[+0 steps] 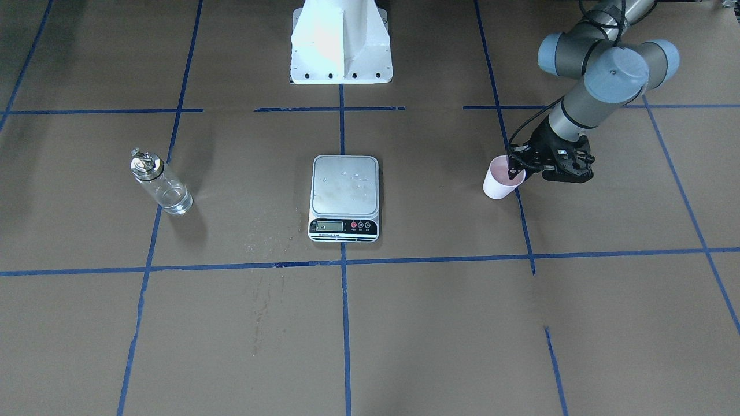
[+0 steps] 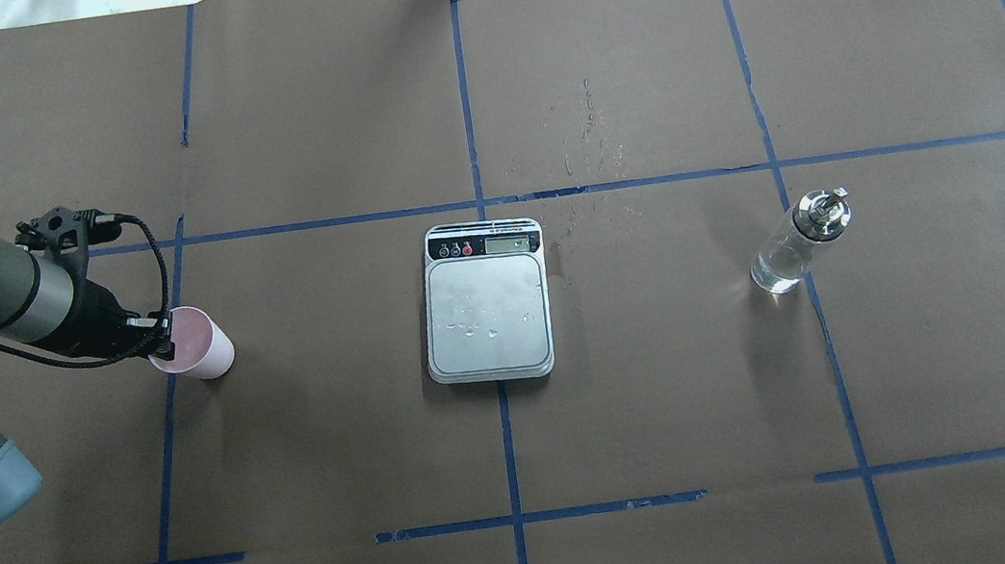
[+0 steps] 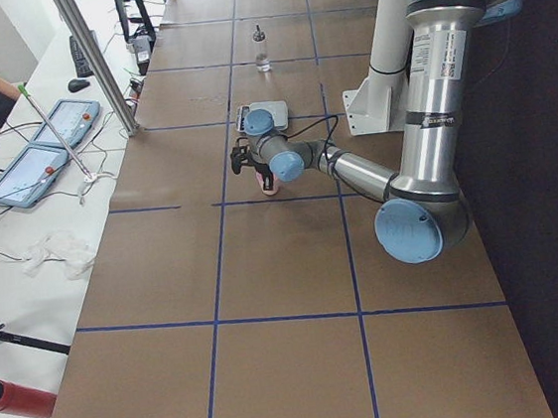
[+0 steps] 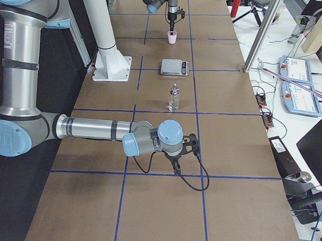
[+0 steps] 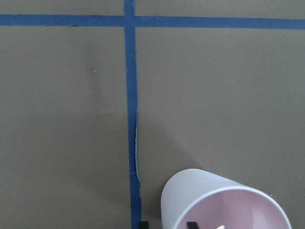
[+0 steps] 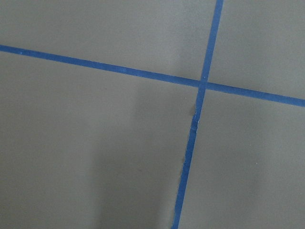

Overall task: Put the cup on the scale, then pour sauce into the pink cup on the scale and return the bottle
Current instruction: 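Carry the pink cup with the left gripper onto the scale and release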

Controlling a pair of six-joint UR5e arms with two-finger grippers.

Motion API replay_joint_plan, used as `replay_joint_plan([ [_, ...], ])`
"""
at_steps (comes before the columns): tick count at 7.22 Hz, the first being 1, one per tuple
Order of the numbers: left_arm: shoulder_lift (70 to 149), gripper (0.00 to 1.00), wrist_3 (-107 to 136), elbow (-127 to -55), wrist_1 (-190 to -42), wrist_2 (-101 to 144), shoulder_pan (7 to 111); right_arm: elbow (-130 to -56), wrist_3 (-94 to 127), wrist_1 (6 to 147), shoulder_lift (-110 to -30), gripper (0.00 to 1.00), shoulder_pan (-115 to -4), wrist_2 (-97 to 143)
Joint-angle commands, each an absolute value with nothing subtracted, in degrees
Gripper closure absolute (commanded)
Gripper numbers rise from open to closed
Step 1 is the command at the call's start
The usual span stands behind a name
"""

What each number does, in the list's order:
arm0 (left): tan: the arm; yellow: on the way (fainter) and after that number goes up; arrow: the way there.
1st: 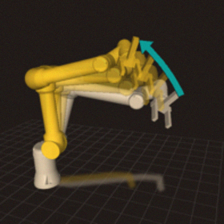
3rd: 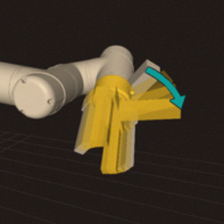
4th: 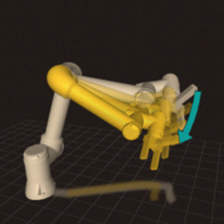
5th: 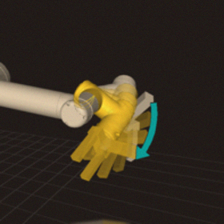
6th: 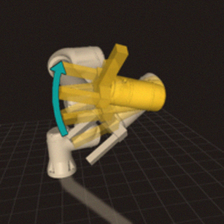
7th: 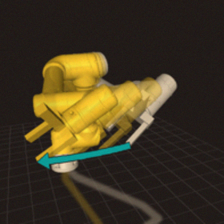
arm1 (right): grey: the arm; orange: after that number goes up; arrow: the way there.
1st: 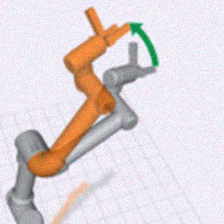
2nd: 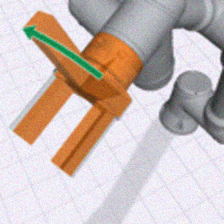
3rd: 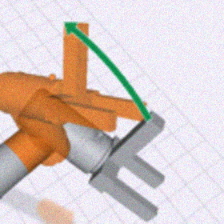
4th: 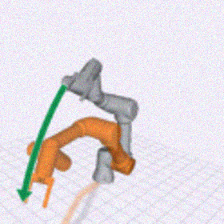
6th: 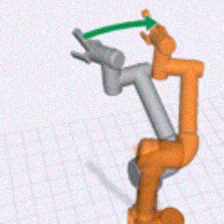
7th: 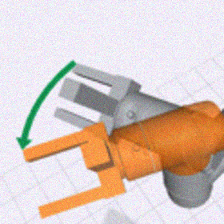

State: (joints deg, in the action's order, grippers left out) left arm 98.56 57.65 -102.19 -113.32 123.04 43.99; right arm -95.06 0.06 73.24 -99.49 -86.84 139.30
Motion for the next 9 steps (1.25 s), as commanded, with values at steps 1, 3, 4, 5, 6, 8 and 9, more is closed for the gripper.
replay_joint_plan([
  [1, 98.5, 1.00, 57.7, -103.0, -113.0, 123.1, 43.9, -95.4, -0.1, 73.1, -99.3, 0.00, -86.7, 139.3],
  [3, 104.5, 1.00, 57.8, -109.1, -99.1, 123.1, 44.4, -98.1, 0.1, 73.1, -99.0, 0.00, -86.2, 143.1],
  [4, 113.2, 1.00, 58.0, -109.5, -88.2, 122.9, 44.3, -98.6, 0.1, 73.0, -98.4, 0.00, -85.7, 145.8],
  [5, 119.3, 1.00, 59.7, -109.5, -83.9, 121.8, 44.0, -99.7, 0.4, 73.1, -97.7, 0.00, -84.5, 146.2],
  [6, 122.1, 1.00, 64.7, -109.2, -84.1, 121.9, 41.6, -101.9, 4.3, 73.0, -97.1, 0.00, -82.2, 146.2],
  [8, 131.5, 1.00, 69.2, -100.7, -84.3, 119.3, 37.5, -106.2, 14.6, 72.9, -96.1, 0.02, -79.0, 146.1],
  [9, 133.5, 1.00, 69.7, -96.7, -85.9, 118.3, 35.6, -107.9, 16.1, 72.9, -96.0, 0.03, -77.8, 145.9],
])
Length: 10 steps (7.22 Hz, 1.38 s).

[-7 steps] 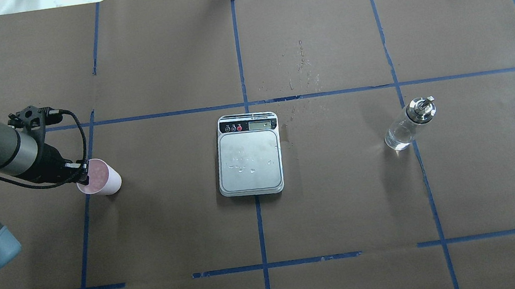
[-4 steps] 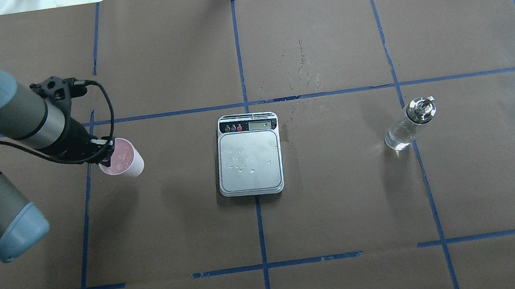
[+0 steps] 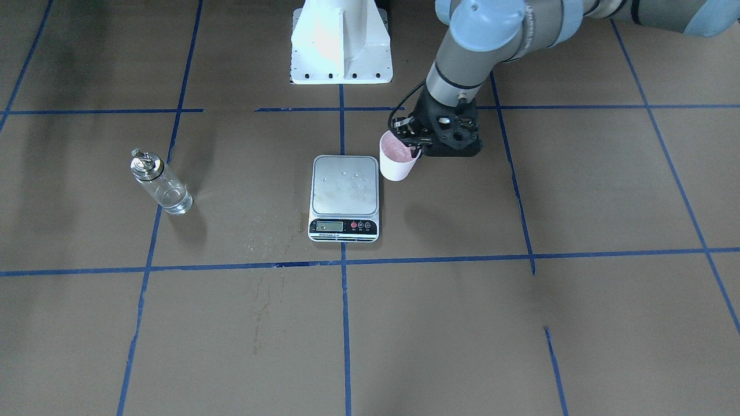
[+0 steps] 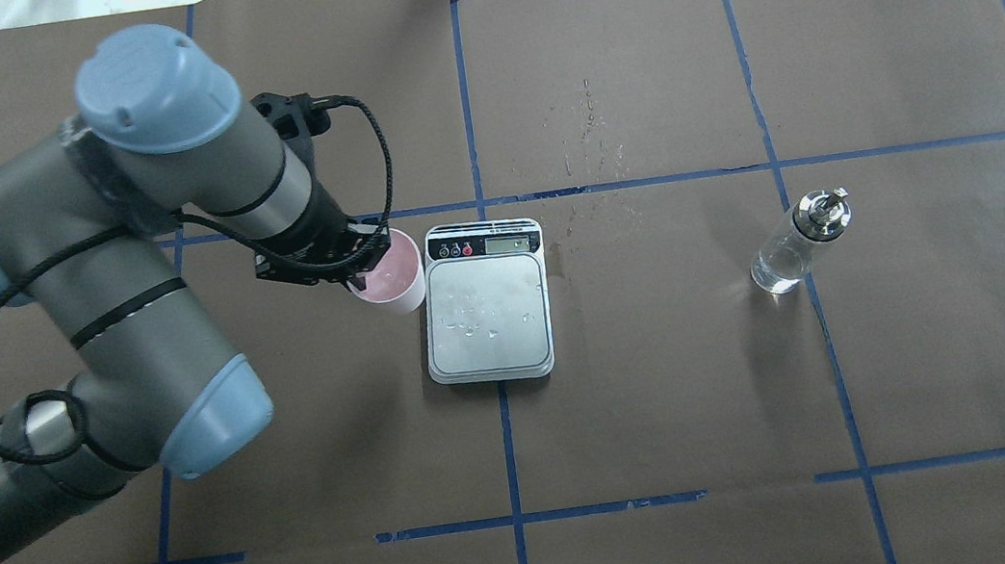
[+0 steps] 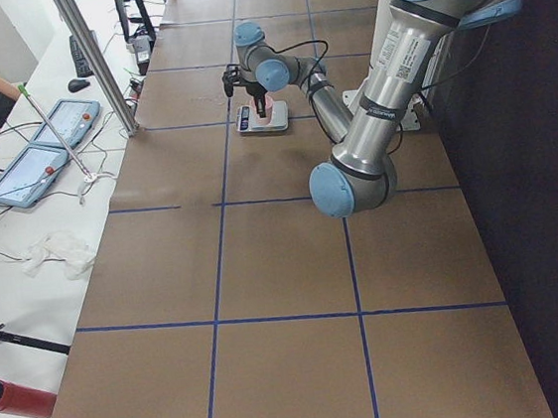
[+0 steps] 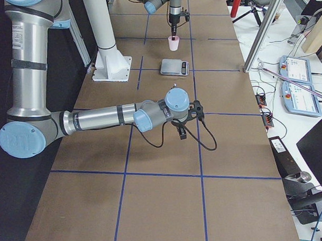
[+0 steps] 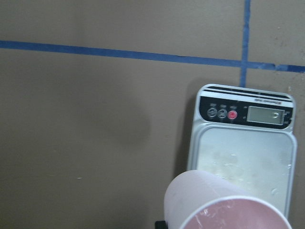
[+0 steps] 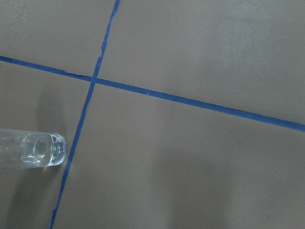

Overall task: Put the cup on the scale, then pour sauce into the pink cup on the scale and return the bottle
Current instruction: 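Carry the pink cup with the left gripper onto the scale and release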

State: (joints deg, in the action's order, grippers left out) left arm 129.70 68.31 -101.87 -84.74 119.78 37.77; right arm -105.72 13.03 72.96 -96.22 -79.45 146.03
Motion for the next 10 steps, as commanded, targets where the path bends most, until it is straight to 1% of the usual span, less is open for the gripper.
replay_joint_plan([
  [1, 133.7, 1.00, 69.8, -93.2, -89.7, 118.2, 34.2, -109.7, 17.0, 72.9, -96.0, 0.02, -77.3, 145.6],
  [2, 134.6, 1.00, 71.7, -90.8, -91.7, 118.3, 34.0, -110.5, 20.4, 72.9, -96.0, 0.01, -76.4, 145.5],
  [3, 135.5, 1.00, 72.8, -90.1, -92.5, 118.2, 33.8, -111.7, 22.5, 72.9, -96.0, 0.01, -75.3, 144.7],
  [4, 136.8, 1.00, 72.9, -89.5, -92.6, 118.2, 33.8, -112.4, 23.5, 72.9, -96.1, 0.01, -75.1, 144.6],
  [7, 136.8, 1.00, 72.8, -88.9, -92.7, 116.4, 32.2, -112.8, 23.6, 72.9, -96.1, 0.00, -75.0, 144.3],
  [8, 136.6, 0.73, 72.7, -88.9, -92.8, 116.4, 32.1, -112.9, 23.6, 72.0, -96.1, 0.00, -75.1, 144.1],
  [9, 136.4, 0.55, 72.5, -89.0, -93.6, 116.4, 32.1, -112.9, 26.3, 68.3, -96.3, 0.00, -74.4, 143.0],
  [10, 136.4, 0.50, 72.6, -89.9, -93.4, 116.4, 32.3, -112.9, 31.4, 64.1, -96.5, 0.00, -72.6, 141.1],
])
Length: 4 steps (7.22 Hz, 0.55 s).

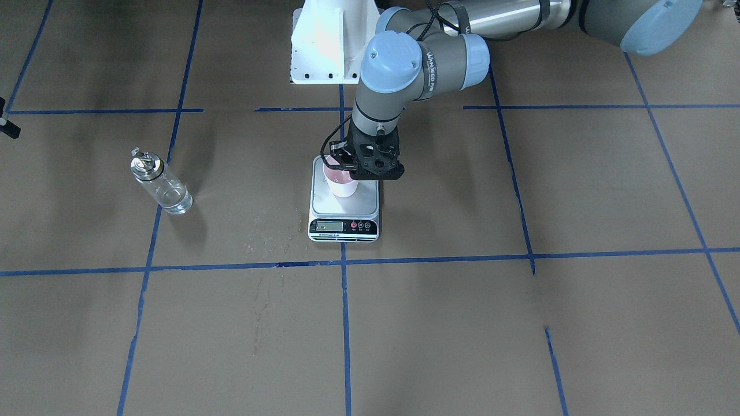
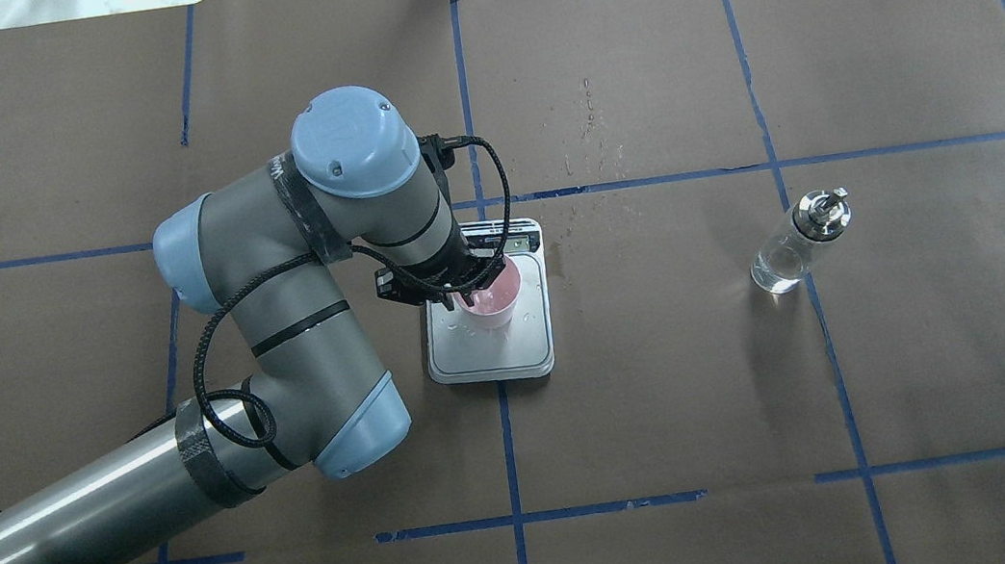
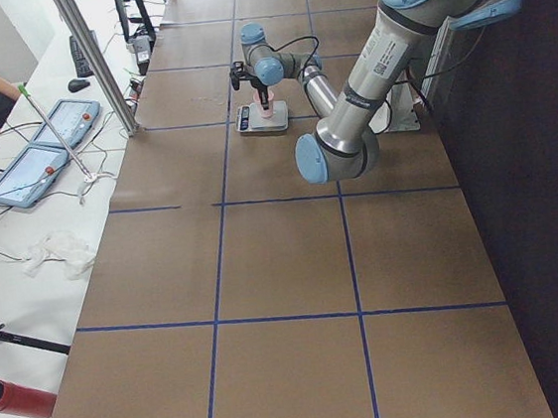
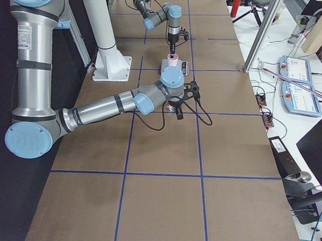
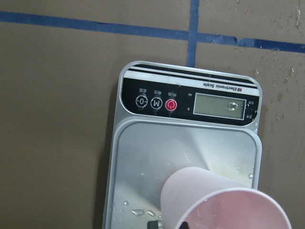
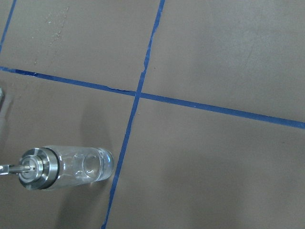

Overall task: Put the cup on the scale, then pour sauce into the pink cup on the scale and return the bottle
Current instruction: 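Carry the pink cup with the left gripper onto the scale and release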

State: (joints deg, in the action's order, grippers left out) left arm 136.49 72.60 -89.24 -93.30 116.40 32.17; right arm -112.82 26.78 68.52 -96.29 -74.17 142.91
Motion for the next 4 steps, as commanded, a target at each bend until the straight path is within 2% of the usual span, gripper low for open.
replay_joint_plan([
  [1, 135.8, 0.49, 72.6, -93.0, -92.9, 116.4, 32.8, -112.9, 37.7, 59.4, -96.7, 0.00, -70.5, 139.2],
  [3, 131.2, 0.37, 72.6, -100.9, -93.0, 116.8, 35.7, -113.6, 48.4, 52.1, -97.0, 0.00, -64.3, 132.8],
  [4, 130.4, 0.35, 72.7, -102.2, -93.0, 116.8, 36.1, -116.9, 51.4, 51.7, -98.4, 0.00, -59.6, 127.1],
])
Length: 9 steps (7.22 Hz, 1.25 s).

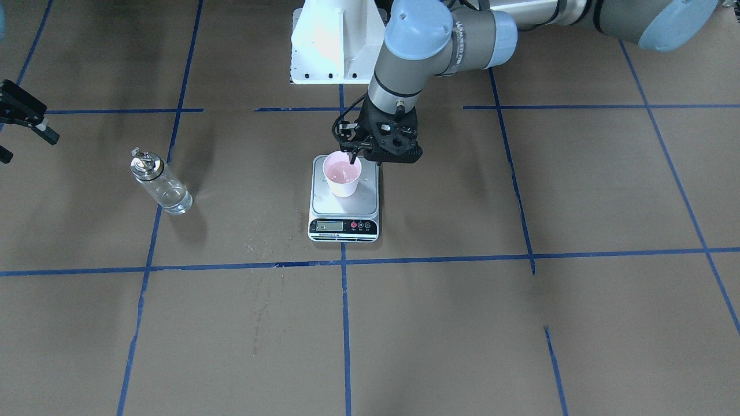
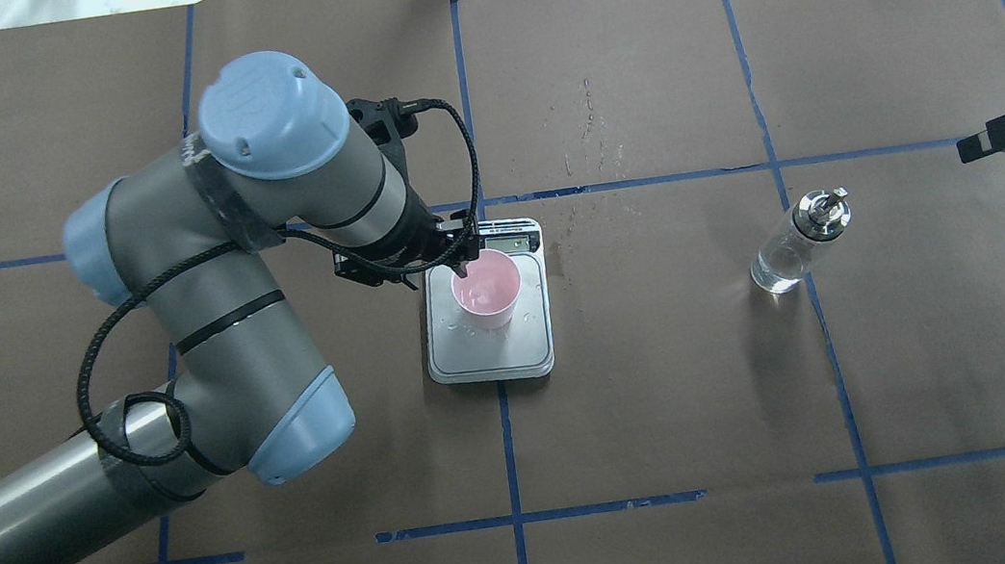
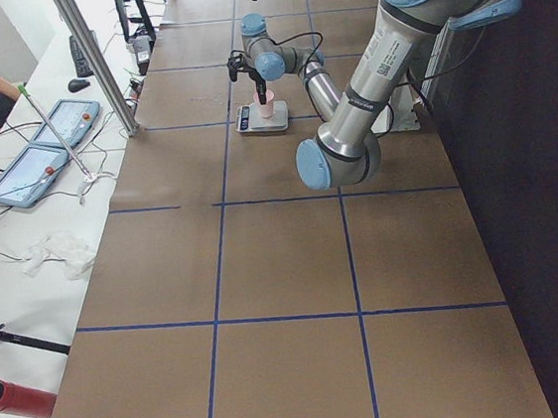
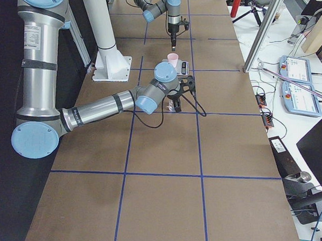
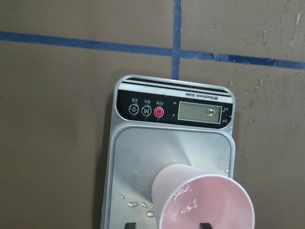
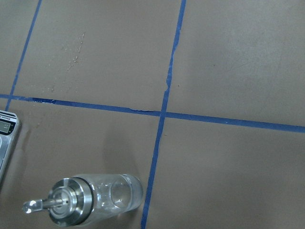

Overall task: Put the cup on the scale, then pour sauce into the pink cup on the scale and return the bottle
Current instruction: 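Carry the pink cup with the left gripper onto the scale and release, then withdraw the left gripper while the right gripper approaches the glass bottle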

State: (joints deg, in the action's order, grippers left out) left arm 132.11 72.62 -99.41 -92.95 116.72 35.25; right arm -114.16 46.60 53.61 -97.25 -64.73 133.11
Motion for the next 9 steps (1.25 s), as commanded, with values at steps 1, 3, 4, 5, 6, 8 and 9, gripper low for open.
replay_joint_plan([
  [1, 130.4, 0.35, 72.8, -102.2, -93.0, 116.7, 36.2, -120.1, 54.6, 51.7, -99.6, 0.00, -55.6, 123.2],
  [3, 130.4, 0.35, 72.9, -102.2, -93.1, 116.5, 36.6, -124.1, 59.8, 51.7, -101.8, 0.00, -41.1, 106.0],
  [4, 130.4, 0.35, 72.9, -102.2, -93.0, 116.5, 36.9, -124.6, 62.3, 51.8, -102.6, 0.00, -36.0, 100.2],
  [5, 130.3, 0.35, 72.9, -102.2, -93.0, 116.5, 37.1, -124.6, 66.4, 51.9, -102.7, 0.00, -29.5, 91.8],
  [6, 128.9, 0.34, 72.3, -102.7, -93.0, 116.4, 37.9, -124.6, 70.0, 52.1, -102.8, 0.00, -22.0, 80.4],
  [8, 121.8, 0.32, 63.8, -108.4, -92.9, 116.3, 39.9, -122.4, 74.8, 52.6, -102.7, 0.00, -13.2, 63.3],
  [9, 119.0, 0.32, 61.8, -110.3, -92.9, 116.3, 41.2, -120.6, 77.3, 52.8, -102.4, 0.00, -11.2, 56.4],
])
